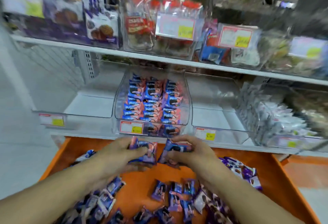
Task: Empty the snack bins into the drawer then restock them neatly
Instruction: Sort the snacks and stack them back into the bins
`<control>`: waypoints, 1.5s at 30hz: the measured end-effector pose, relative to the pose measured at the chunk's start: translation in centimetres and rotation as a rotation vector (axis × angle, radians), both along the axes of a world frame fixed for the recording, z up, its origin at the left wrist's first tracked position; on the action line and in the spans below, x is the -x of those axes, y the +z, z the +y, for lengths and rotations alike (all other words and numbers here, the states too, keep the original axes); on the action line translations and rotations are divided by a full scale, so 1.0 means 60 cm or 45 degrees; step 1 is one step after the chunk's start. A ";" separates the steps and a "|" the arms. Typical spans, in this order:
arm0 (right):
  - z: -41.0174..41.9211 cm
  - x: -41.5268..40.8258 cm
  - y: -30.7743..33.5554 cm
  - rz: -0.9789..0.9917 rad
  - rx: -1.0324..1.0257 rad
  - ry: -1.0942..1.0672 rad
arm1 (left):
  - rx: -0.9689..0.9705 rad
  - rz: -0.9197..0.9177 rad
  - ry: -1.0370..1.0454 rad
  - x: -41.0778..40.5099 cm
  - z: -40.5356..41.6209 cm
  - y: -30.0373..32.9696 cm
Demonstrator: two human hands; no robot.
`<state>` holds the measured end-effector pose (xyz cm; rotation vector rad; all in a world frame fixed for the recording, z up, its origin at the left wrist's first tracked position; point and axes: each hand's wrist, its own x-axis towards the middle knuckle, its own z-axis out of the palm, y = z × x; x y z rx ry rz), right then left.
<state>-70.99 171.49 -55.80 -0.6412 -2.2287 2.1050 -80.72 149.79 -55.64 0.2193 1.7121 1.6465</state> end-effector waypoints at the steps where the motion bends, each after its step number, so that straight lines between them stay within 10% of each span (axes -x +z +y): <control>1: 0.002 0.002 0.018 0.037 -0.025 -0.034 | -0.008 0.038 0.013 0.002 0.000 0.017; 10: 0.015 0.092 0.068 0.271 -0.633 -0.032 | 0.101 0.527 0.117 0.094 0.008 0.071; 26: 0.106 0.302 0.054 0.126 -2.224 0.262 | 0.051 0.472 0.167 0.166 0.005 0.063; 31: 0.085 0.283 0.073 0.054 -2.101 0.286 | -0.052 0.336 0.265 0.163 0.005 0.065; 36: -0.011 0.228 0.136 0.396 -0.952 0.400 | -0.023 0.520 0.270 0.154 -0.001 0.082; 45: -0.027 0.264 0.117 0.394 -1.344 0.186 | 0.549 1.195 0.392 0.160 -0.013 0.078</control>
